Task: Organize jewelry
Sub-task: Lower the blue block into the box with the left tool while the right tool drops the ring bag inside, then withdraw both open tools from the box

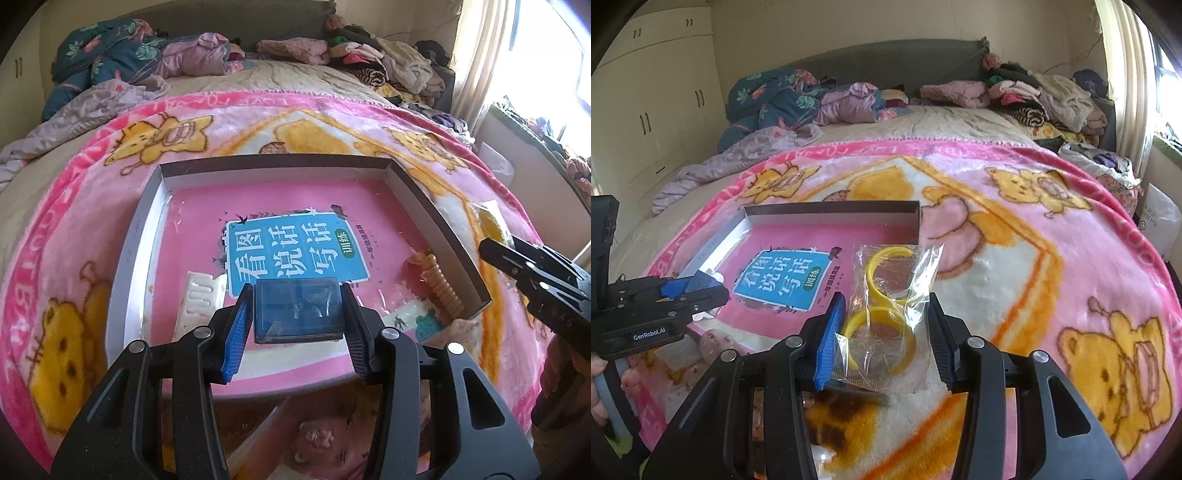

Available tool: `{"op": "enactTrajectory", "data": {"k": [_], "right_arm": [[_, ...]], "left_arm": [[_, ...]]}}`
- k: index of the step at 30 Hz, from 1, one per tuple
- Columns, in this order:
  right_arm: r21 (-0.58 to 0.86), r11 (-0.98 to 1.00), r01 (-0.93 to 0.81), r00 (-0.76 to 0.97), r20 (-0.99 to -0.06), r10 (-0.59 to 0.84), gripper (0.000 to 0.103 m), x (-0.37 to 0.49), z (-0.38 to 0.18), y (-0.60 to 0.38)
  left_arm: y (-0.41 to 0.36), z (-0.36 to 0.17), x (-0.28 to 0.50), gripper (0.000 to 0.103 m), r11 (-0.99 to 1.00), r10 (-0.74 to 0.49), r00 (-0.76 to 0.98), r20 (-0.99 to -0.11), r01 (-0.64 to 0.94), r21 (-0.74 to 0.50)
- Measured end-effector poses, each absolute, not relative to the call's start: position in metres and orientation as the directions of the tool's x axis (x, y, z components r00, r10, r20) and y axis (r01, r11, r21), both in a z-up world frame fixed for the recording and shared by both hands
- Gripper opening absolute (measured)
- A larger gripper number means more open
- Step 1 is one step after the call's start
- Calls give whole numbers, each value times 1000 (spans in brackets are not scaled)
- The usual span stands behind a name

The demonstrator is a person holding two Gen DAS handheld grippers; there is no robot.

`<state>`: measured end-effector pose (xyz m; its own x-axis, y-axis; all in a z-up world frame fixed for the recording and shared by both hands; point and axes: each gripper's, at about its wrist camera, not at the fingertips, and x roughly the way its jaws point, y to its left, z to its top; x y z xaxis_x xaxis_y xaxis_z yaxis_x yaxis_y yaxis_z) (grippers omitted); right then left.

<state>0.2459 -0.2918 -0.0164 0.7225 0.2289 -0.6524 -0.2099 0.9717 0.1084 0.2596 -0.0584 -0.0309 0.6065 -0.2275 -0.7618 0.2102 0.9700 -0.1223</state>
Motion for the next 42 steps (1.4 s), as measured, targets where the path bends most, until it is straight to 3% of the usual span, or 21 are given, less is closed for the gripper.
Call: {"op": "enactTrajectory", "data": {"k": [8,17,30,42], "right_arm": [[94,967,-236,689,-686,235,42,266,-26,-272],[101,962,-253,637,-731,244,43,285,-42,-252],[137,971,-196,659,-715,234,67,263,-31,-259],[136,980,-149,722,-662,201,84,215,1,-270]], "left_arm": [[-52,-34,265,38,969,-232,594,-770,210,-130],[-33,-30,260,46,974,-219,591,-776,184,-134],[-13,-19,243,50,975,-219,596,-772,171,-144],[-5,0,214,63,973,-226,627,-746,185,-139]]}}
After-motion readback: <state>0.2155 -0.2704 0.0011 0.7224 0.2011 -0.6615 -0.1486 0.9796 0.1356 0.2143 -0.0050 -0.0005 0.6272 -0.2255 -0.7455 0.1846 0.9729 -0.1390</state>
